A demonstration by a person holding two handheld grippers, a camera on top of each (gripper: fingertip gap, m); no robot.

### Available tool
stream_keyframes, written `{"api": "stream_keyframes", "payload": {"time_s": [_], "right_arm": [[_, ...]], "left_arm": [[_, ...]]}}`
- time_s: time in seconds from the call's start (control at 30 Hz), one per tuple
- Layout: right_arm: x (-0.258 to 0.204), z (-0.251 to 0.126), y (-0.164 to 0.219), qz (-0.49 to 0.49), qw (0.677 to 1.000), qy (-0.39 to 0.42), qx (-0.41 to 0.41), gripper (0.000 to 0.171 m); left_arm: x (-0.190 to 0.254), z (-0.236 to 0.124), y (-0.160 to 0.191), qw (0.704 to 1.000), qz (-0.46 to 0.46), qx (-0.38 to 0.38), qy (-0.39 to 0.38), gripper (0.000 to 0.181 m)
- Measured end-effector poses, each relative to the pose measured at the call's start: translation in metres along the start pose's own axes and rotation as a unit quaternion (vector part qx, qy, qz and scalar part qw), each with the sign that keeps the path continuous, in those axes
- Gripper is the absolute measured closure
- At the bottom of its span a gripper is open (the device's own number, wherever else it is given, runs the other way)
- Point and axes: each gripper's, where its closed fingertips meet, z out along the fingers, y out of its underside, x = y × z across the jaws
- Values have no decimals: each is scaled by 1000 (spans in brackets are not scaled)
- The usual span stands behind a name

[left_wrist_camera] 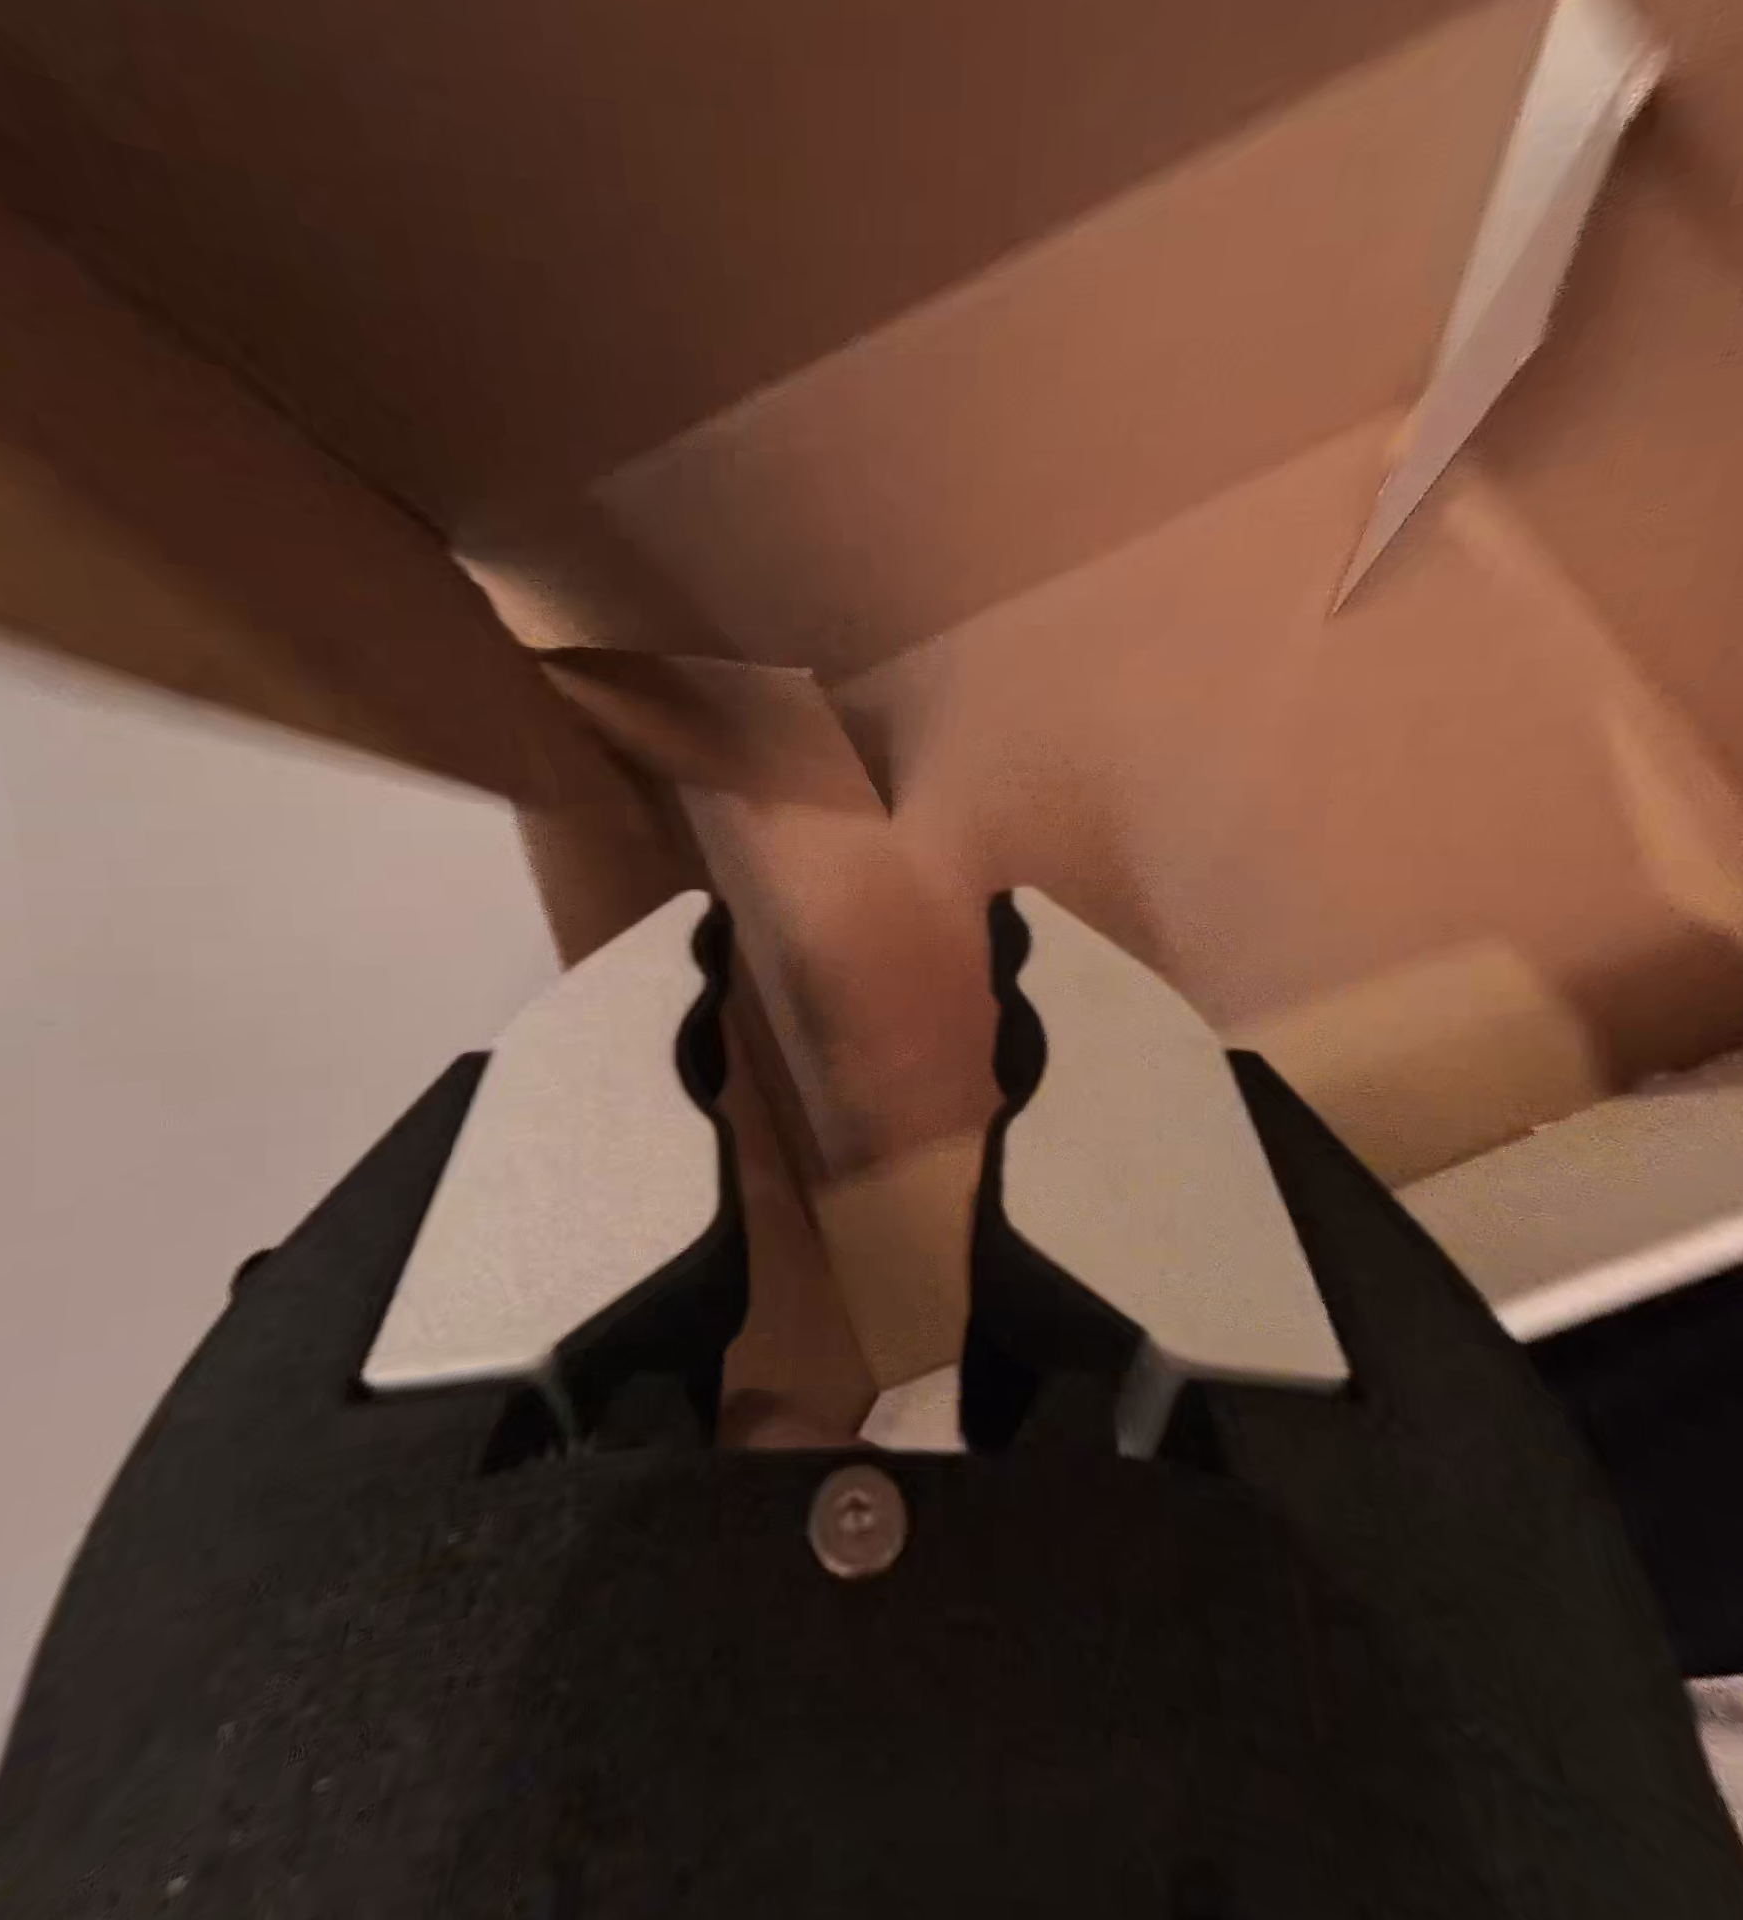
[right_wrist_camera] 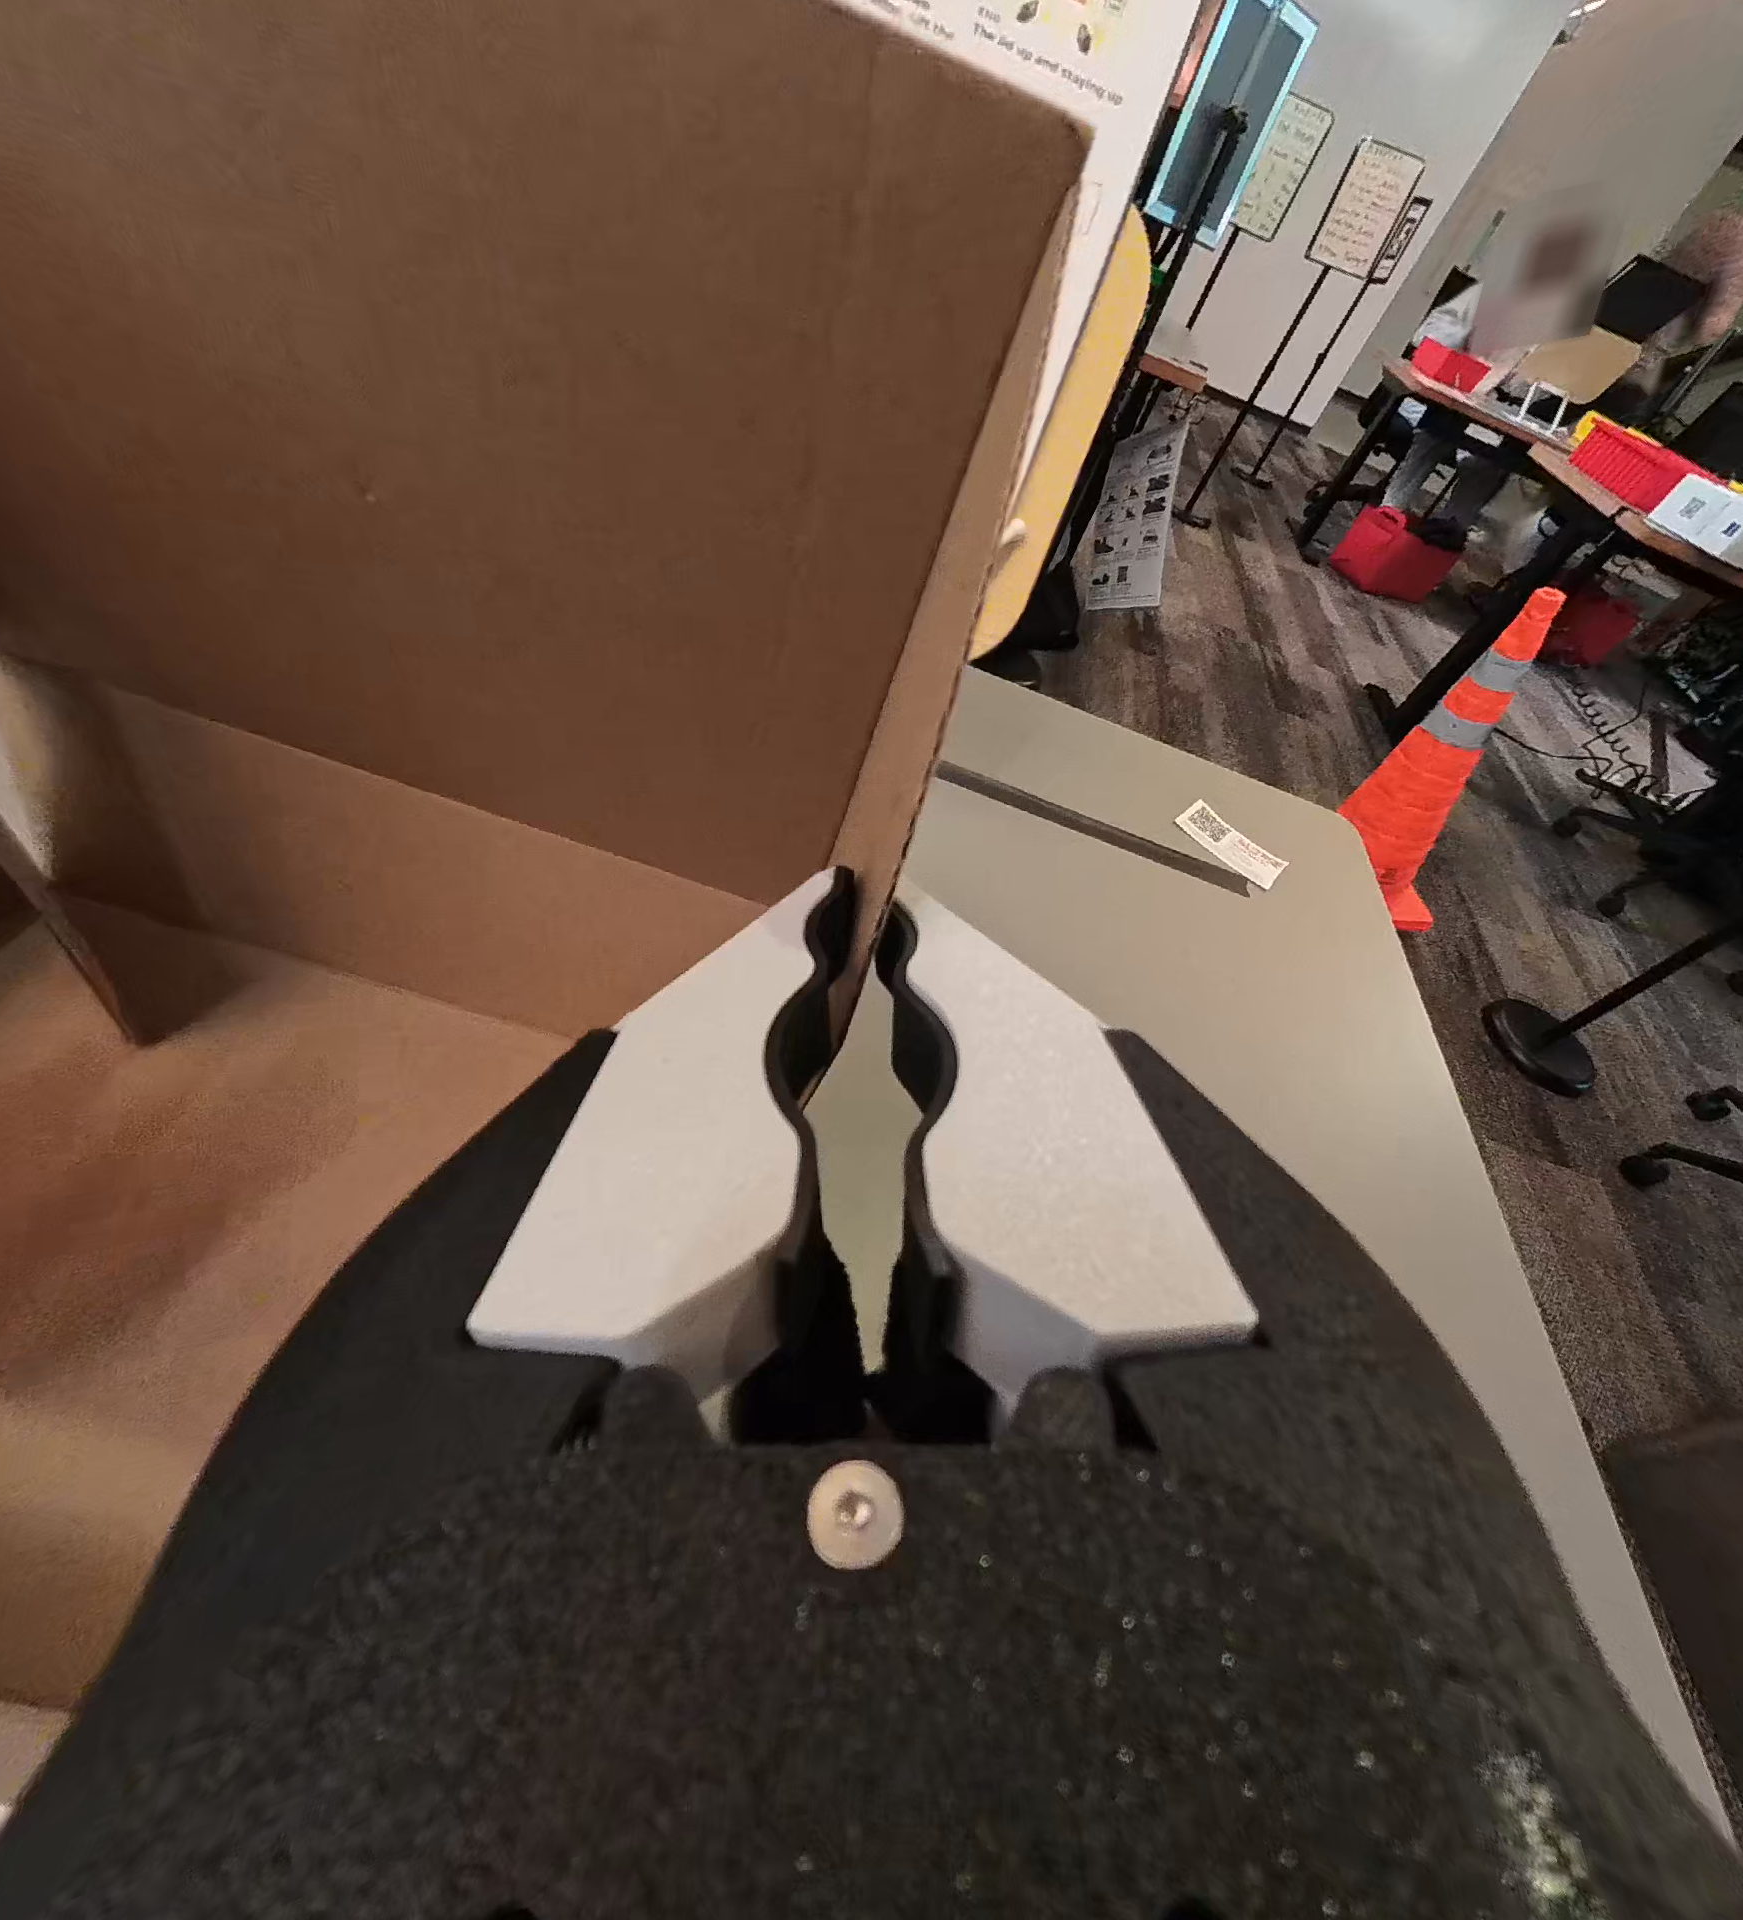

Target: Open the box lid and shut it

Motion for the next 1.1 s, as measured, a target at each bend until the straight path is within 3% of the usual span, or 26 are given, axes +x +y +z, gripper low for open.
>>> {"api": "stream_keyframes", "payload": {"time_s": [0.03, 0.13, 0.27, 0.33, 0.43, 0.53, 0.6, 0.63, 0.83, 1.0, 1.1], "right_arm": [[-1, 0, 0, -2, 1000, -4, -1, 169], [-1, 1, -1, -7, 1000, -9, -2, 168], [-1, 2, -2, -13, 1000, -16, -2, 168], [0, 2, -2, -18, 1000, -20, -2, 168], [0, 2, -2, -19, 999, -26, -3, 168], [0, 2, -2, -16, 999, -32, -5, 168], [0, 2, -1, -20, 999, -34, -6, 168], [-1, 2, -1, -21, 999, -41, -6, 168], [-2, 2, -2, -40, 998, -44, -9, 167], [5, -2, -3, -46, 999, -25, -13, 166], [8, -2, -6, -52, 998, -23, -9, 167]], "left_arm": [[3, 11, -2, 999, 19, -25, -8, 126], [8, 36, -21, 989, 139, -24, -45, 129], [-3, 56, -28, 939, 329, -43, -94, 127], [-6, 63, -28, 875, 462, -77, -123, 127], [0, 77, -17, 741, 643, -141, -131, 135], [-14, 96, -4, 644, 714, -231, -150, 141], [-28, 104, -1, 596, 734, -279, -167, 170], [-31, 109, -5, 583, 739, -286, -179, 170], [-22, 120, -12, 595, 711, -338, -162, 174], [-2, 123, -18, 658, 653, -367, -81, 179], [-4, 125, -23, 673, 625, -388, -75, 179]]}}
